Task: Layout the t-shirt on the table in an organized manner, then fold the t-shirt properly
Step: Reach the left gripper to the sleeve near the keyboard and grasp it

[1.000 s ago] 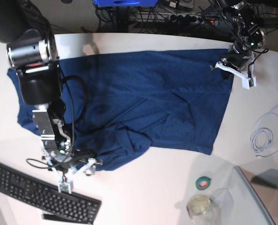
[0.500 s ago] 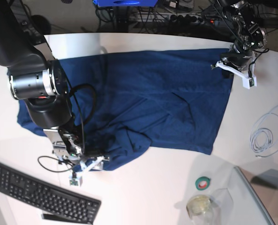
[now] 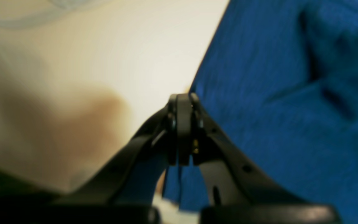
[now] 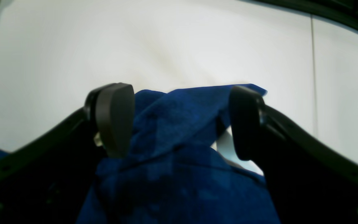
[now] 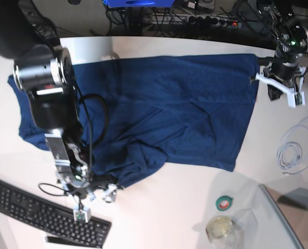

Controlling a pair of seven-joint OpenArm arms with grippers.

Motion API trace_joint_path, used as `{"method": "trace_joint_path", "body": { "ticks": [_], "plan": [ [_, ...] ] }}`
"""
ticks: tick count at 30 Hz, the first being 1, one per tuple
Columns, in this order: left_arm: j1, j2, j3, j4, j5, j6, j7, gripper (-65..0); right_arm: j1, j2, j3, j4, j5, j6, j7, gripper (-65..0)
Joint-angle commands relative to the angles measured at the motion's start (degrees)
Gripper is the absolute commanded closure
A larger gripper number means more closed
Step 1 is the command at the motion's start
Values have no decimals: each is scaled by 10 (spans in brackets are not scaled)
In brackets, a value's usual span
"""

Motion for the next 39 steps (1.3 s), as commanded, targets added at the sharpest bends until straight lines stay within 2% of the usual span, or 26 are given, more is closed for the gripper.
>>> {"method": "trace_joint_path", "body": {
  "ticks": [1,5,8,10,13,14,19,21,23,26,33,39],
  "plan": [
    [-19,-2,18,20,-7,-4,10,0,-2,24,2,63,-1,-1,2,-432],
    [-99,-15,134,17,0,-1,51,0,-104,79,5,287,-1,-1,-73,-432],
    [-196,-28,252,-29,14,5,78,0,-174,106,48,394,-1,-1,-102,-432],
    [-283,-23,335,-100,48,41,103,0,-217,109,96,438,-1,-1,-111,-432],
    [-394,7,425,-254,71,96,96,0,-272,111,149,481,-1,3,-118,-437],
    [-434,18,451,-314,71,105,87,-26,-285,111,159,494,-1,3,-119,-438],
    [-574,61,539,-597,68,110,7,-324,-349,112,190,540,-1,4,-119,-438],
    [-613,78,547,-694,67,110,-49,-426,-363,112,201,551,-1,4,-119,-440],
    [-636,82,546,-762,67,110,-98,-469,-371,112,203,556,0,4,-119,-440],
    [-654,82,546,-830,67,110,-136,-471,-388,112,205,570,1,4,-119,-440],
    [-637,82,554,-827,-9,109,-138,-469,-392,109,202,575,1,4,-119,-440],
    [-610,82,553,-827,18,112,-141,-464,-392,108,204,575,1,4,-119,-438]
  ]
}}
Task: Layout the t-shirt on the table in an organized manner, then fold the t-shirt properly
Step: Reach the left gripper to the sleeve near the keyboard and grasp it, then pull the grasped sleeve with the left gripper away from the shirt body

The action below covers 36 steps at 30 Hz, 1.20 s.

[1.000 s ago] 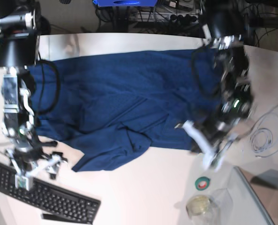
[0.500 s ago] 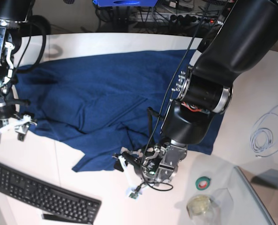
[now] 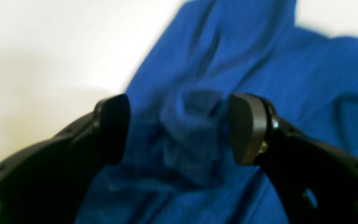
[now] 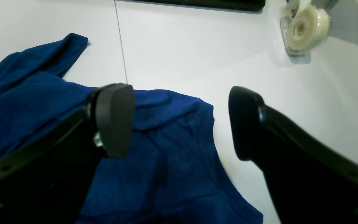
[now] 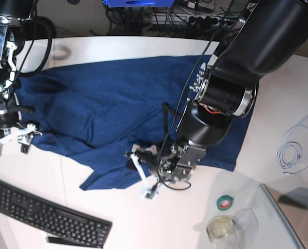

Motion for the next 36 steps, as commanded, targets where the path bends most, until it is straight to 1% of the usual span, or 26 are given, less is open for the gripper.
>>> {"method": "trace_joint_path", "body": {
  "ticks": [1,4,5,8,9,11,12,13,19,21,25,27,29,31,36],
  "plan": [
    [-23,5,-3,9,-1,1,-13,-441,7,6,3,12,0,2,15,-438],
    [-17,4,-4,9,-1,2,-41,-341,7,6,2,12,0,2,15,-438],
    [-14,4,-5,10,-2,7,-48,-304,7,6,2,12,0,2,15,-438],
    [-14,4,-5,8,-2,43,-62,-219,7,6,2,12,0,2,15,-438],
    [-14,4,-6,11,-2,50,-66,-186,7,6,1,12,0,2,15,-438],
    [-13,4,-7,12,-3,54,-71,-102,7,6,1,12,0,2,15,-438],
    [-15,4,-7,13,-3,54,-71,-44,7,6,1,12,0,2,15,-438],
    [-18,4,-7,13,-3,54,-71,0,7,6,1,10,0,2,15,-438],
    [-20,4,-7,29,-3,54,-78,0,7,6,3,9,0,2,15,-440],
    [-20,-2,-7,37,-3,54,-77,0,10,6,1,9,0,2,15,-440],
    [-19,-4,-8,78,-3,56,-74,0,12,6,0,8,0,2,15,-440],
    [-20,-4,-8,96,-3,75,-74,0,15,6,-1,8,0,2,15,-440],
    [-21,-4,-8,123,-3,106,-74,0,17,6,-9,7,0,2,15,-440],
    [-23,-4,-8,147,-2,120,-74,0,15,6,-15,9,0,2,15,-440],
    [-51,-4,-8,157,-2,124,-77,0,8,7,-39,8,0,3,14,-440]
  ]
}}
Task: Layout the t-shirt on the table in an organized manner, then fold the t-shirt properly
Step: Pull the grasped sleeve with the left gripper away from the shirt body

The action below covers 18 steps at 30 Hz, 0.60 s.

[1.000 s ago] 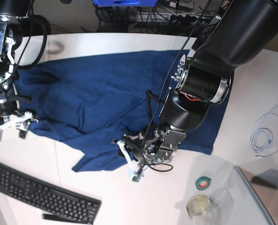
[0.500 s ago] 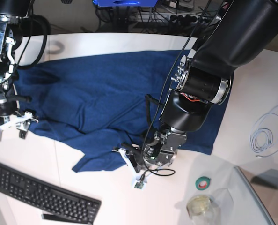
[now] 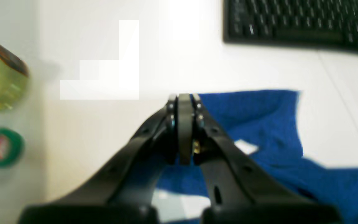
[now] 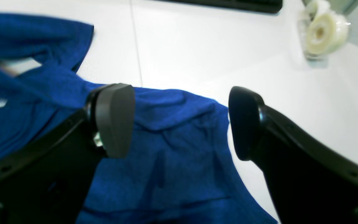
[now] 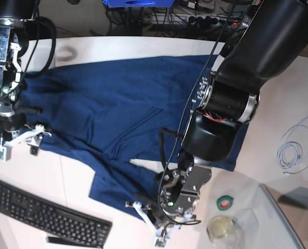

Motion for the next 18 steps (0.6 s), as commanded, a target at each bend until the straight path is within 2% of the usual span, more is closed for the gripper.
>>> {"method": "trace_joint_path", "body": {
  "ticks": [1,3,8,13,16,18],
  "plan": [
    [-28,6,-1,12,0,7,-15,0,-1,6,-6,11,0,2,14,-440],
    [-38,6,-1,12,0,23,-17,0,-5,7,-23,12,0,2,14,-440],
    [-51,9,-1,10,0,25,-63,0,-7,7,-58,9,-1,2,14,-440],
    [-51,9,-1,9,0,25,-71,0,-9,7,-64,8,-1,2,14,-440],
    [-49,9,0,8,0,27,-117,0,-7,7,-64,8,-1,2,-9,-440],
    [-50,9,3,5,0,50,-133,0,-6,7,-64,8,-1,2,-30,-440]
  ]
}}
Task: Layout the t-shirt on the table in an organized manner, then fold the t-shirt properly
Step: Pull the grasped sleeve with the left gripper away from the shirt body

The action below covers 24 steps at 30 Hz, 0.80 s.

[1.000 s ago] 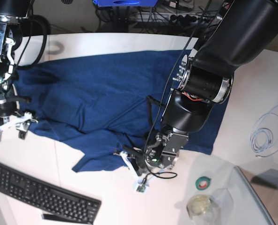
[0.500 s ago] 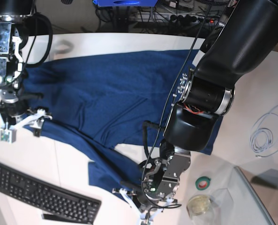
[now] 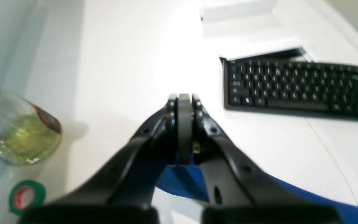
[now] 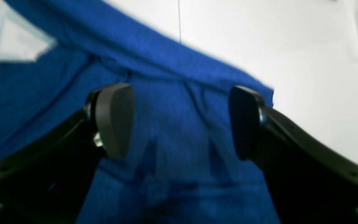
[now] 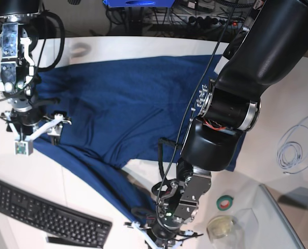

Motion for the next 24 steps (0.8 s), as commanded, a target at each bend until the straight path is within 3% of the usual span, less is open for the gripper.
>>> {"method": "trace_joint_path", "body": {
  "ticks": [1,3,7,11,16,19,21,24],
  "plan": [
    [-26,3,2,-2,2,26,-25,0,8,5,1,8,-1,2,7,-440],
    [-34,4,4,-16,3,44,-48,0,8,5,1,8,-1,15,2,-438],
    [-51,9,3,-73,3,48,-92,0,8,5,2,8,-1,77,-23,-434],
    [-57,9,3,-100,0,48,-122,-20,5,4,2,8,-1,84,-31,-434],
    [-57,9,-1,-97,0,48,-123,-397,3,4,2,8,-1,85,-31,-434],
    [-57,9,-3,-96,0,48,-123,-555,-7,4,4,9,-1,85,-31,-434],
    [-58,9,-4,-90,-1,48,-123,-615,-12,5,5,10,-2,85,-31,-434],
    [-30,9,-4,-28,-3,48,-108,-629,-23,11,6,9,-4,85,-31,-432]
  ]
}}
